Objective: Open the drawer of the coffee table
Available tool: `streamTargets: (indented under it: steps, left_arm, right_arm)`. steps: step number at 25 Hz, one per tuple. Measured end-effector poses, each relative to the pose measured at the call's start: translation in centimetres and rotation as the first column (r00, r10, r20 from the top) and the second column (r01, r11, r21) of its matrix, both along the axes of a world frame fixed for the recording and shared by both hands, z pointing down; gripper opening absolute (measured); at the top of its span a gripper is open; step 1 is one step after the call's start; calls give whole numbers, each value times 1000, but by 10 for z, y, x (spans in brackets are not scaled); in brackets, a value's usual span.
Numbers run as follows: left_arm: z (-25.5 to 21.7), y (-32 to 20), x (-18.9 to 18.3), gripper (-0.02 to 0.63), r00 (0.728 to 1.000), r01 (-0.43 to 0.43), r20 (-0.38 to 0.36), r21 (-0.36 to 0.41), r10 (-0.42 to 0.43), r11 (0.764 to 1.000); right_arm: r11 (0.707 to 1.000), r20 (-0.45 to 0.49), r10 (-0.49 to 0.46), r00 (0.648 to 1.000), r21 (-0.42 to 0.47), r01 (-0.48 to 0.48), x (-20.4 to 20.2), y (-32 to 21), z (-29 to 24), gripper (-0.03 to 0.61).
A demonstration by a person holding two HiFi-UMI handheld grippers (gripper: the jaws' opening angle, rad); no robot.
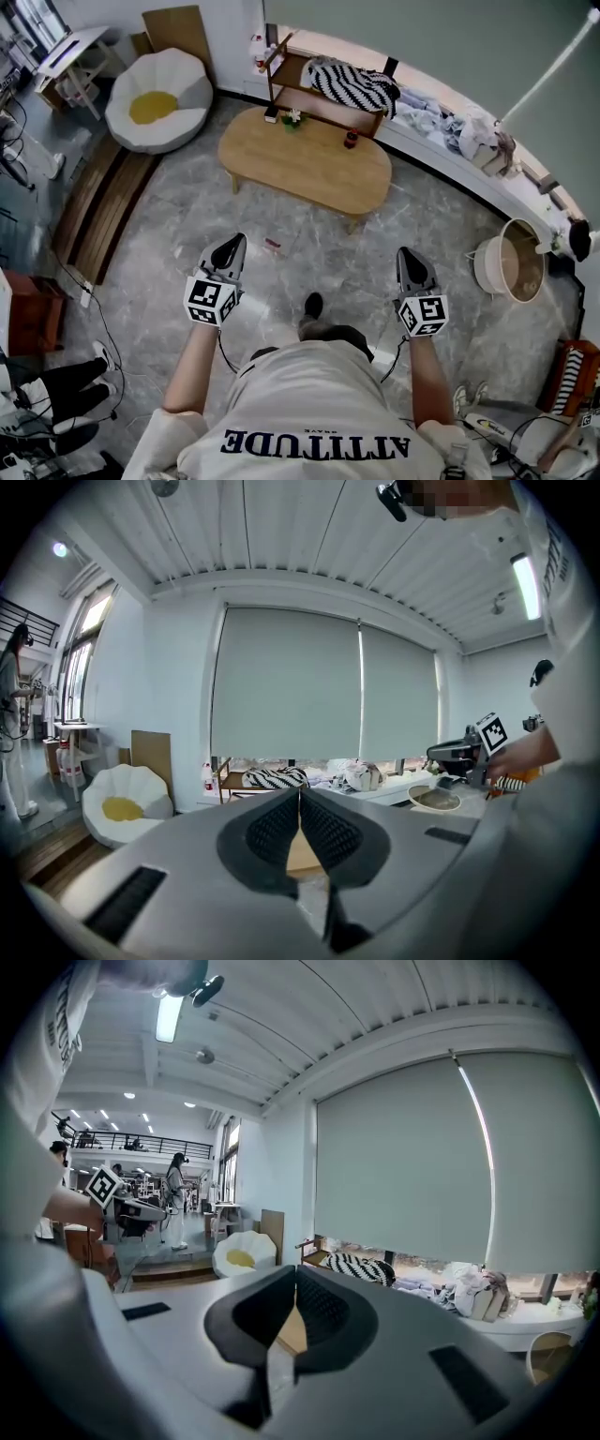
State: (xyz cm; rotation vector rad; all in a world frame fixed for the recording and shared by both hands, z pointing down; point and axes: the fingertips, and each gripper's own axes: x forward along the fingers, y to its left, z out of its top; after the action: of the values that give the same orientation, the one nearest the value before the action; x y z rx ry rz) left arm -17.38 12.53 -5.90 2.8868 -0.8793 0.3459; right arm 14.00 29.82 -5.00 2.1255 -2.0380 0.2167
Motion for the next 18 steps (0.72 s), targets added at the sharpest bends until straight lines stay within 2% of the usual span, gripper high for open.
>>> streamTargets:
  steps: [8, 18]
  left_arm:
    - [4, -40, 53, 21, 1000, 9, -4, 8, -9, 1000]
    - [13, -62, 105, 21, 1000, 4, 26, -4, -4, 1000]
  right_arm:
    - [999, -27, -34, 999, -8, 34, 46, -46, 6, 20]
    - [999, 0, -42, 999, -14, 42, 93, -75, 15, 20]
